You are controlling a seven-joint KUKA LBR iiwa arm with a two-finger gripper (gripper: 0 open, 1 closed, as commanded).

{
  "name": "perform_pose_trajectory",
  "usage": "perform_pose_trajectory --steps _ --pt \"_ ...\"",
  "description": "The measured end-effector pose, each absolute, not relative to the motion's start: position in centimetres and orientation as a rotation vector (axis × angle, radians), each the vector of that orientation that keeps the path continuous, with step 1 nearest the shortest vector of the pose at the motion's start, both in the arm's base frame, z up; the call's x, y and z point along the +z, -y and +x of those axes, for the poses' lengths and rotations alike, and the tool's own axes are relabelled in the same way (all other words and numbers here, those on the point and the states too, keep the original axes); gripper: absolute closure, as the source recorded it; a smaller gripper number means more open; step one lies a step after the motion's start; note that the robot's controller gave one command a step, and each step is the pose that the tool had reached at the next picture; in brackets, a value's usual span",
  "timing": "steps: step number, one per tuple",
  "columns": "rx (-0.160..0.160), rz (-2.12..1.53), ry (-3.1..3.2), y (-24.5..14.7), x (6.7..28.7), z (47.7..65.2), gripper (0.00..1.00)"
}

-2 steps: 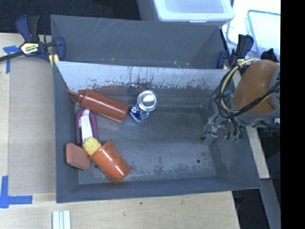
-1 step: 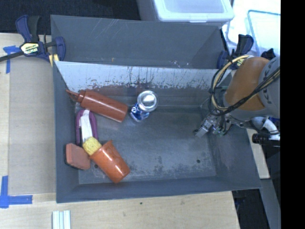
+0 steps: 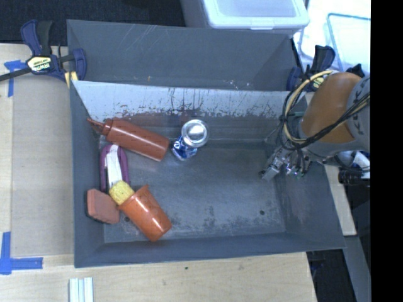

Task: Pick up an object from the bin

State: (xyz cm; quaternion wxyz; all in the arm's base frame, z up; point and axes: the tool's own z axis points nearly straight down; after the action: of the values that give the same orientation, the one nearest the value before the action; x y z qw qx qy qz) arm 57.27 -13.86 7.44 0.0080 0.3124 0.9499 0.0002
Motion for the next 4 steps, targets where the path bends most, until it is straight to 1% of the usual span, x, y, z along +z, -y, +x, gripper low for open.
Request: perform_pose_trajectory --steps 1,2,3,4 --pt "0.000 0.822 -3.015 14.9 7.2 56.3 1.00" --pt "-0.004 0.599 -3.066 15.2 7.2 54.2 1.00" --pt "0.009 1.209 -2.880 14.8 8.6 55.1 1.00" --pt "0.008 1.141 -2.908 14.7 8.0 57.3 1.00"
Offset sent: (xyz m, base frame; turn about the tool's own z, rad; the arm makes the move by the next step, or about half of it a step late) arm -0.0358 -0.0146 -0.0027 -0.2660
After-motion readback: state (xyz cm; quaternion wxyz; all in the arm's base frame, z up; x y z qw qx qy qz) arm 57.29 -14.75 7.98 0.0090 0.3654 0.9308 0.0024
